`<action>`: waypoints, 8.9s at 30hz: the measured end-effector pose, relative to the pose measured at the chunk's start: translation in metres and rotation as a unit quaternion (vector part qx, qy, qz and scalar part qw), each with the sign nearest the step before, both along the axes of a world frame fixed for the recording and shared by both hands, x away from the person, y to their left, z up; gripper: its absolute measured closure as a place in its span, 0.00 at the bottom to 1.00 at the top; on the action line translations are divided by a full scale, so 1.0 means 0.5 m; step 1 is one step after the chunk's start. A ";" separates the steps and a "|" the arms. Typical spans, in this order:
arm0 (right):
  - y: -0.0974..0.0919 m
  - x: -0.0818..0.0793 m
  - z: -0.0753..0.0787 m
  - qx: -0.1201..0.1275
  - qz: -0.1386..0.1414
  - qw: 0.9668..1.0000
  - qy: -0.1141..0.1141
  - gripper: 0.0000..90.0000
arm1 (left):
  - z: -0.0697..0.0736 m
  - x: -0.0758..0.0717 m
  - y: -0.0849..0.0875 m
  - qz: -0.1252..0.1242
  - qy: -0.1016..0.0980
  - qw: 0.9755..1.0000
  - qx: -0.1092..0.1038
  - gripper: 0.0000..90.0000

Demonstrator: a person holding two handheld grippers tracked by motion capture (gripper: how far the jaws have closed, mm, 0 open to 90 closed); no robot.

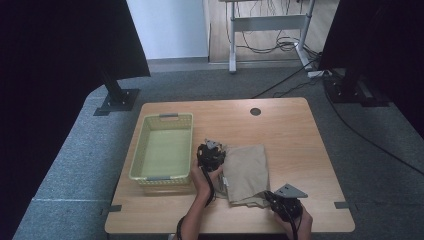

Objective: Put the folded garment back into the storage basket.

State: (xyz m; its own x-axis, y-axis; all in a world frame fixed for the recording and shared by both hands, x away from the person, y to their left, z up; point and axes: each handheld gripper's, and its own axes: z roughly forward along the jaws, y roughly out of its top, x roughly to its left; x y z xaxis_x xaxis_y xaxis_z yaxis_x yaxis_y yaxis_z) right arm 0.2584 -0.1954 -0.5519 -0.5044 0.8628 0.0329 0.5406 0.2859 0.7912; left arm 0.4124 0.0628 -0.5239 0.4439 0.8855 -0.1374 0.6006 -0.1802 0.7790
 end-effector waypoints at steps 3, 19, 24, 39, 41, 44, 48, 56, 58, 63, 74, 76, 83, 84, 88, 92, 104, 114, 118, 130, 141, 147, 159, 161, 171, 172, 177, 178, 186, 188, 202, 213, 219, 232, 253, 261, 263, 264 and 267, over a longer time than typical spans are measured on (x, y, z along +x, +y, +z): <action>0.008 -0.008 -0.003 0.009 -0.014 1.000 -0.004 0.95 | 0.000 0.000 0.001 0.001 0.000 1.000 -0.004 0.92; 0.021 -0.050 0.002 0.057 -0.037 0.996 -0.055 0.96 | 0.023 -0.018 -0.002 0.000 -0.012 1.000 0.000 0.93; 0.019 -0.058 0.017 0.070 -0.040 0.994 -0.076 0.96 | 0.035 -0.022 -0.009 -0.004 -0.015 1.000 0.004 0.93; 0.009 -0.082 0.066 0.101 -0.051 0.985 -0.127 0.96 | 0.086 -0.050 -0.020 -0.005 -0.040 0.999 0.005 0.93; 0.010 -0.085 0.071 0.103 -0.051 0.985 -0.131 0.96 | 0.093 -0.051 -0.021 -0.004 -0.043 0.999 0.003 0.93; 0.012 -0.088 0.079 0.105 -0.052 0.983 -0.139 0.96 | 0.097 -0.052 -0.021 -0.005 -0.044 0.999 0.002 0.93; 0.017 -0.093 0.095 0.110 -0.053 0.981 -0.152 0.96 | 0.113 -0.054 -0.016 -0.005 -0.050 0.999 -0.003 0.93; 0.021 -0.095 0.103 0.115 -0.050 0.980 -0.157 0.96 | 0.124 -0.058 -0.012 -0.006 -0.056 0.998 -0.005 0.93; 0.020 -0.096 0.105 0.115 -0.051 0.979 -0.158 0.96 | 0.128 -0.058 -0.013 -0.005 -0.056 0.998 -0.006 0.93; 0.019 -0.098 0.112 0.117 -0.051 0.979 -0.161 0.96 | 0.135 -0.059 -0.015 -0.006 -0.058 0.998 -0.006 0.93; 0.020 -0.105 0.134 0.122 -0.054 0.975 -0.177 0.96 | 0.164 -0.066 -0.016 -0.007 -0.070 0.998 -0.005 0.93; 0.021 -0.104 0.137 0.122 -0.054 0.975 -0.178 0.96 | 0.165 -0.065 -0.016 -0.007 -0.070 0.998 -0.004 0.93; 0.021 -0.107 0.146 0.125 -0.053 0.974 -0.184 0.96 | 0.171 -0.070 -0.013 -0.007 -0.075 0.997 -0.007 0.93; 0.021 -0.107 0.146 0.125 -0.053 0.974 -0.184 0.96 | 0.171 -0.070 -0.013 -0.007 -0.075 0.997 -0.007 0.93; 0.022 -0.109 0.151 0.130 -0.051 0.972 -0.187 0.96 | 0.178 -0.072 -0.009 -0.007 -0.079 0.997 -0.008 0.93; 0.024 -0.106 0.154 0.132 -0.050 0.972 -0.188 0.96 | 0.185 -0.071 -0.006 -0.005 -0.081 0.997 -0.006 0.93; 0.030 -0.102 0.163 0.137 -0.053 0.970 -0.196 0.96 | 0.194 -0.071 -0.004 -0.003 -0.085 0.996 -0.007 0.93; 0.037 -0.106 0.173 0.140 -0.055 0.967 -0.207 0.96 | 0.203 -0.074 0.001 -0.002 -0.091 0.996 -0.009 0.93; 0.039 -0.105 0.174 0.141 -0.055 0.966 -0.208 0.96 | 0.204 -0.074 0.005 0.000 -0.092 0.996 -0.009 0.93; 0.048 -0.101 0.182 0.144 -0.052 0.965 -0.214 0.96 | 0.219 -0.076 0.018 0.003 -0.098 0.995 -0.014 0.93; 0.058 -0.097 0.192 0.145 -0.050 0.963 -0.220 0.96 | 0.233 -0.076 0.029 0.007 -0.102 0.995 -0.009 0.93; 0.064 -0.097 0.197 0.146 -0.048 0.963 -0.222 0.96 | 0.237 -0.076 0.036 0.009 -0.104 0.995 -0.009 0.93; 0.078 -0.092 0.203 0.145 -0.042 0.963 -0.224 0.96 | 0.247 -0.077 0.055 0.015 -0.108 0.994 -0.009 0.93; 0.086 -0.088 0.205 0.144 -0.040 0.963 -0.224 0.96 | 0.249 -0.077 0.061 0.019 -0.108 0.994 -0.011 0.93; 0.095 -0.083 0.205 0.143 -0.039 0.963 -0.225 0.96 | 0.255 -0.076 0.075 0.023 -0.110 0.994 -0.009 0.93; 0.095 -0.083 0.205 0.143 -0.039 0.963 -0.225 0.96 | 0.255 -0.076 0.075 0.023 -0.110 0.994 -0.009 0.93; 0.098 -0.080 0.208 0.143 -0.038 0.963 -0.225 0.96 | 0.254 -0.072 0.080 0.024 -0.110 0.994 -0.009 0.93; 0.102 -0.077 0.208 0.144 -0.038 0.963 -0.225 0.96 | 0.254 -0.072 0.081 0.025 -0.111 0.993 -0.010 0.93; 0.117 -0.069 0.209 0.142 -0.033 0.964 -0.224 0.96 | 0.255 -0.069 0.097 0.029 -0.111 0.993 -0.012 0.93; 0.123 -0.066 0.210 0.142 -0.031 0.964 -0.225 0.96 | 0.257 -0.068 0.103 0.031 -0.112 0.993 -0.011 0.92; 0.144 -0.058 0.217 0.140 -0.030 0.963 -0.229 0.96 | 0.264 -0.064 0.122 0.036 -0.113 0.993 -0.008 0.92; 0.164 -0.054 0.222 0.138 -0.027 0.963 -0.230 0.96 | 0.266 -0.064 0.140 0.043 -0.115 0.992 -0.010 0.92; 0.171 -0.049 0.221 0.138 -0.026 0.963 -0.228 0.96 | 0.266 -0.062 0.147 0.045 -0.114 0.992 -0.007 0.93; 0.184 -0.042 0.222 0.137 -0.022 0.963 -0.229 0.96 | 0.267 -0.061 0.166 0.049 -0.114 0.992 -0.007 0.92; 0.223 -0.029 0.229 0.135 -0.014 0.963 -0.232 0.96 | 0.279 -0.057 0.200 0.057 -0.116 0.992 -0.008 0.92; 0.241 -0.023 0.233 0.132 -0.006 0.964 -0.231 0.96 | 0.282 -0.056 0.216 0.064 -0.116 0.991 -0.005 0.92; 0.247 -0.021 0.235 0.132 -0.004 0.964 -0.232 0.96 | 0.282 -0.054 0.221 0.066 -0.116 0.991 -0.006 0.92; 0.247 -0.021 0.235 0.132 -0.004 0.964 -0.232 0.96 | 0.282 -0.054 0.221 0.066 -0.116 0.991 -0.006 0.92; 0.252 -0.018 0.235 0.132 -0.003 0.964 -0.231 0.96 | 0.283 -0.053 0.227 0.067 -0.115 0.991 -0.007 0.92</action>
State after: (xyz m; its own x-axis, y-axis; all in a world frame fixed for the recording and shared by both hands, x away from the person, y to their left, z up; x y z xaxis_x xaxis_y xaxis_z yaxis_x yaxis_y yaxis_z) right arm 0.2493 -0.0696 -0.4342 -0.5123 0.8584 0.0254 0.1147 0.0391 0.9926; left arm 0.3861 0.1763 -0.3824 0.3434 0.9374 -0.0587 0.4241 -0.0990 0.9002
